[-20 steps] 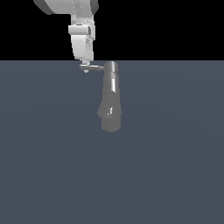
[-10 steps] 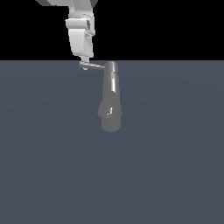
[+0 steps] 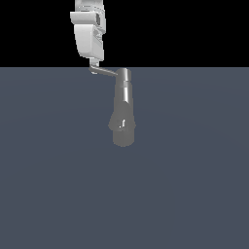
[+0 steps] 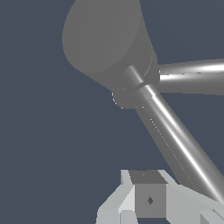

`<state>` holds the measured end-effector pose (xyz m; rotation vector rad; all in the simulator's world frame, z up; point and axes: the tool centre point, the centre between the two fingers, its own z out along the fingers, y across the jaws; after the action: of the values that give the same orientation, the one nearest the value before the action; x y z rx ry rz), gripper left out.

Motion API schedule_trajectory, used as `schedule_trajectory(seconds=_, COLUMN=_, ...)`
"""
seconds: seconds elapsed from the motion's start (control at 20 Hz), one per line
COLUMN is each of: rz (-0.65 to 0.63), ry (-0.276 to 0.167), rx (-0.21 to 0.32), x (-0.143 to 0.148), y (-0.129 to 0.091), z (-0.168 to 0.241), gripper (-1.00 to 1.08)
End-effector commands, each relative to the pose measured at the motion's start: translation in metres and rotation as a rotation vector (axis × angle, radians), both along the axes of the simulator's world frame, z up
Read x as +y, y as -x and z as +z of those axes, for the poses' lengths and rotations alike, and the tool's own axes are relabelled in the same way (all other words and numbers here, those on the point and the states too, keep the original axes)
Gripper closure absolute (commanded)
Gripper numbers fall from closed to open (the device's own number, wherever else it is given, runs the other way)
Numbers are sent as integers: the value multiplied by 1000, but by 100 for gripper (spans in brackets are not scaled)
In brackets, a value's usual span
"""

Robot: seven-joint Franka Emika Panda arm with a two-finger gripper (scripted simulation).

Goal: Turn on the faucet by rotating a designated handle.

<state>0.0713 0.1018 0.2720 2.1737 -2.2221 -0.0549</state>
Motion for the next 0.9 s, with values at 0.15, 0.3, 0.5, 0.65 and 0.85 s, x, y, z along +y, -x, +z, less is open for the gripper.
schedule_trajectory(seconds=0.15, rz=3, ry=-1, rx=-1, x=2, y=7, z=4, gripper=108)
schedule_trajectory(seconds=0.3, rz=4, ry=-1, rx=1, x=-3, y=14, z=7, gripper=108)
schedule_trajectory(seconds=0.5, rz=6, ry=-1, rx=3, x=-11, y=23, z=10, gripper=108)
schedule_trajectory(seconds=0.65, rz=7, ry=-1, rx=4, x=-17, y=31, z=13, gripper=108)
schedule_trajectory(seconds=0.85, rz=8, ry=-2, rx=6, x=-25, y=40, z=17, gripper=108)
